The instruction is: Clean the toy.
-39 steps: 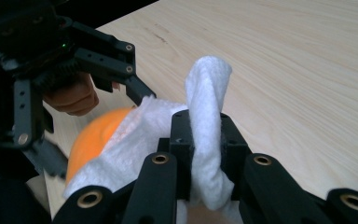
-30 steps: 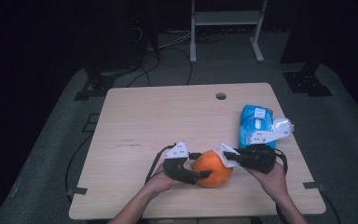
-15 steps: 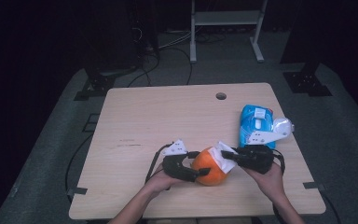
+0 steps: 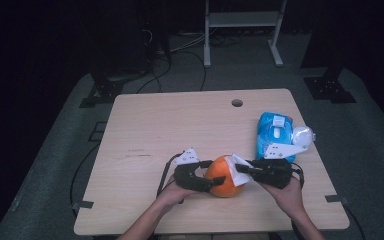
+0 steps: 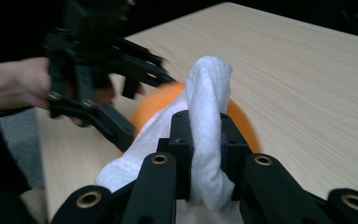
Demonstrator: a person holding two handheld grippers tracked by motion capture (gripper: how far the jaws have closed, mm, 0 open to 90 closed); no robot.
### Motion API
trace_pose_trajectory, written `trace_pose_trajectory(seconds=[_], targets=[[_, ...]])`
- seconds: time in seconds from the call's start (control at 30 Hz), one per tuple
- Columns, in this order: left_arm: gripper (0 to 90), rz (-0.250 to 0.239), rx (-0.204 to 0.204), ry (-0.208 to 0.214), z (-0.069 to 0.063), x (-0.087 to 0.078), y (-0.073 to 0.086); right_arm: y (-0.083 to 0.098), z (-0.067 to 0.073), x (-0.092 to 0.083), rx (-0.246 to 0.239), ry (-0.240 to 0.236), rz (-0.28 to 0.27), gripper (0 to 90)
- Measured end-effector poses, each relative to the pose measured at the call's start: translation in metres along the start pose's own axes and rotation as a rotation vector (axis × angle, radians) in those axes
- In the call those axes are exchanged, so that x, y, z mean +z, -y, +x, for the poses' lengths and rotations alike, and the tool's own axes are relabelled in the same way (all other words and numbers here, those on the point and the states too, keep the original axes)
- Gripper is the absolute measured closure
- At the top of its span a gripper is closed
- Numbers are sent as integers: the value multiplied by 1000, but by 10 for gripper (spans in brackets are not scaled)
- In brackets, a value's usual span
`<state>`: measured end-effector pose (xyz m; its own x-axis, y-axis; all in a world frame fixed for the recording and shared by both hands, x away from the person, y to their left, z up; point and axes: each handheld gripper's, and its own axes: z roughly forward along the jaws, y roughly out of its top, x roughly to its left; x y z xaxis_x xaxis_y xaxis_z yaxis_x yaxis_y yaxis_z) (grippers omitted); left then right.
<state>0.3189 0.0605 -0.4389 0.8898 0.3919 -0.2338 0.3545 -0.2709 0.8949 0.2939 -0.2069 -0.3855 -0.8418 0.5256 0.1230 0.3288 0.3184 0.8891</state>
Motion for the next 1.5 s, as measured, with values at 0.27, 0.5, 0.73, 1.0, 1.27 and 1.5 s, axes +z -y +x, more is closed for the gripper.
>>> trace_pose_trajectory(seconds=[0.27, 0.5, 0.73, 1.0, 1.27, 1.5], targets=[[247, 28, 157, -2, -20, 7, -1, -8, 18, 11, -103, 49, 30, 788], [248, 5, 103, -7, -11, 4, 1, 4, -13, -7, -11, 139, 32, 787], [235, 8, 94, -23, -12, 6, 0, 4, -5, -4, -32, 144, 37, 789], [225, 40, 163, -29, -28, 13, -1, -11, 26, 15, -139, 90, 66, 789], [232, 21, 165, -31, -30, 16, -1, -12, 23, 16, -130, 105, 96, 789], [235, 4, 176, -19, -25, 15, 2, -6, 5, 1, -53, 135, 69, 788]])
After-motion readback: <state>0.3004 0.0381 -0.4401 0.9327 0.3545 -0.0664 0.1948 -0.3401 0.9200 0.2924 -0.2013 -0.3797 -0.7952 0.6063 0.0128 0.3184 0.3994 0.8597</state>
